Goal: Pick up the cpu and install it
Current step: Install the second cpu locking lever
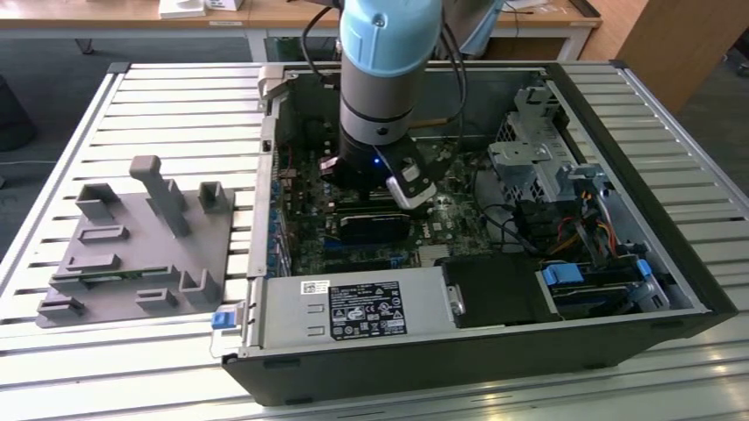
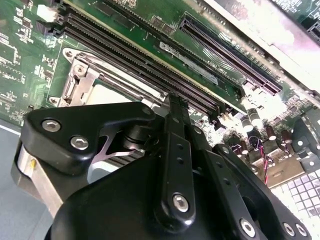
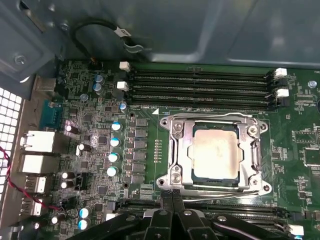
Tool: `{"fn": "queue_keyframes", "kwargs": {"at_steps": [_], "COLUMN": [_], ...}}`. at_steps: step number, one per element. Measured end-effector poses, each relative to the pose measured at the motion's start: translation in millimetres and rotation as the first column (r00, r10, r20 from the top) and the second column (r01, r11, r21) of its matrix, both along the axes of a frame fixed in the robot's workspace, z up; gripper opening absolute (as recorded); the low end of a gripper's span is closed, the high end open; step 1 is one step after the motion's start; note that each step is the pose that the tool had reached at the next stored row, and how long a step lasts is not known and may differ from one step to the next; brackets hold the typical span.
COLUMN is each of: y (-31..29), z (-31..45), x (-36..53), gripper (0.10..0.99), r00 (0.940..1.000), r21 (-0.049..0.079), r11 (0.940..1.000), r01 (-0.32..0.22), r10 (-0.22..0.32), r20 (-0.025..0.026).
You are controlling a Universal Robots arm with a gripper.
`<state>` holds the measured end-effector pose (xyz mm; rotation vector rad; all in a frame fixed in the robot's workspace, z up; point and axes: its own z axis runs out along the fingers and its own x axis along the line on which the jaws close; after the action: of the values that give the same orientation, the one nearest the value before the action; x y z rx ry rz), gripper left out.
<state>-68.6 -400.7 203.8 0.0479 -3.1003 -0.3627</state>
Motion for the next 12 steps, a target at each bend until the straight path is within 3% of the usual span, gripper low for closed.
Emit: {"fn": "queue_keyframes", "kwargs": {"at_steps": [12], "y": [0.2], "z": [-5.3], "x": [-1.5], "gripper": [0.106], "r00": [1.0000], "r21": [0.010], "r11": [0.9999], "r01": [0.000], "r10": [0.000], "r20": [0.0000]}}
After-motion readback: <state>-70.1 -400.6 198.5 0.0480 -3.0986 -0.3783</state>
